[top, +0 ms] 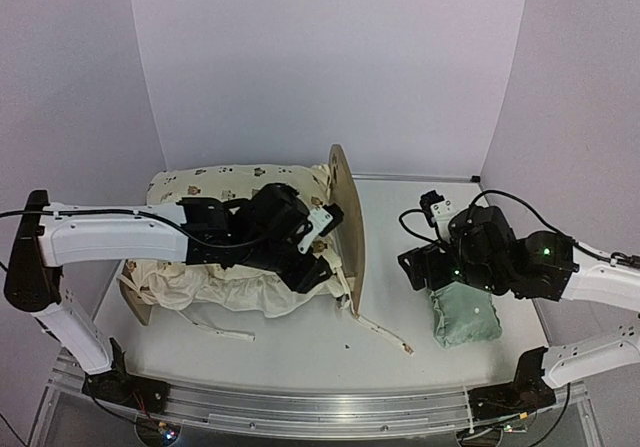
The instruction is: Set up the pet bed
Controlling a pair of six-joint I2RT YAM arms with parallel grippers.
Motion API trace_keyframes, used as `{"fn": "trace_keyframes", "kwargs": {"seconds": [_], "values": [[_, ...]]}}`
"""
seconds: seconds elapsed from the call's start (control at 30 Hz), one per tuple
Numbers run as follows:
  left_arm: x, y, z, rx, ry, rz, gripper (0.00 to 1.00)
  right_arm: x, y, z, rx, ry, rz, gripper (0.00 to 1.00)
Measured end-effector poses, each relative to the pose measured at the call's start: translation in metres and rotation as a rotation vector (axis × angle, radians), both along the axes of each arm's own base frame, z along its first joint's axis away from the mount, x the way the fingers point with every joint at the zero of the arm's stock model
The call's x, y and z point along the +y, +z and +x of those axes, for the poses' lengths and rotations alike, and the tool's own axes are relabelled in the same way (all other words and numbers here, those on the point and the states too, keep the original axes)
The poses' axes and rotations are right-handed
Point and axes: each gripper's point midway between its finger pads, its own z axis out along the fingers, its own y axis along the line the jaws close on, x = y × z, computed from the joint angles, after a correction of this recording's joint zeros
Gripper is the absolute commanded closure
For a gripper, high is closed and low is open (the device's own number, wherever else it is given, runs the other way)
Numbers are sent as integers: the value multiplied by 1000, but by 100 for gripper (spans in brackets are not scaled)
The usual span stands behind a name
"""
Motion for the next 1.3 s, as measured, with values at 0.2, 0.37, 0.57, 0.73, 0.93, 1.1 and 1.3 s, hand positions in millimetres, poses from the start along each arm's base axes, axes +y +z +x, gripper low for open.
{"fn": "trace_keyframes", "kwargs": {"seconds": [0.2,0.37,0.57,0.73,0.93,1.1,1.3], "values": [[-22,-23,2,-26,-29,74,42,7,-17,-15,71,81,14,18],[-20,-35,11,-47,0,115,55,8,-31,-22,111,112,10,20],[-21,-47,18,-73,12,148,91,11,-40,-24,136,125,-5,23],[-26,-51,22,-85,18,158,100,14,-47,-25,155,137,-22,27],[-23,-50,25,-100,41,164,100,28,-47,-31,172,204,25,33],[-17,-37,32,-118,97,169,100,53,-49,-48,226,337,108,36],[-9,-14,37,-138,157,143,100,89,-51,-57,272,464,196,35]]}}
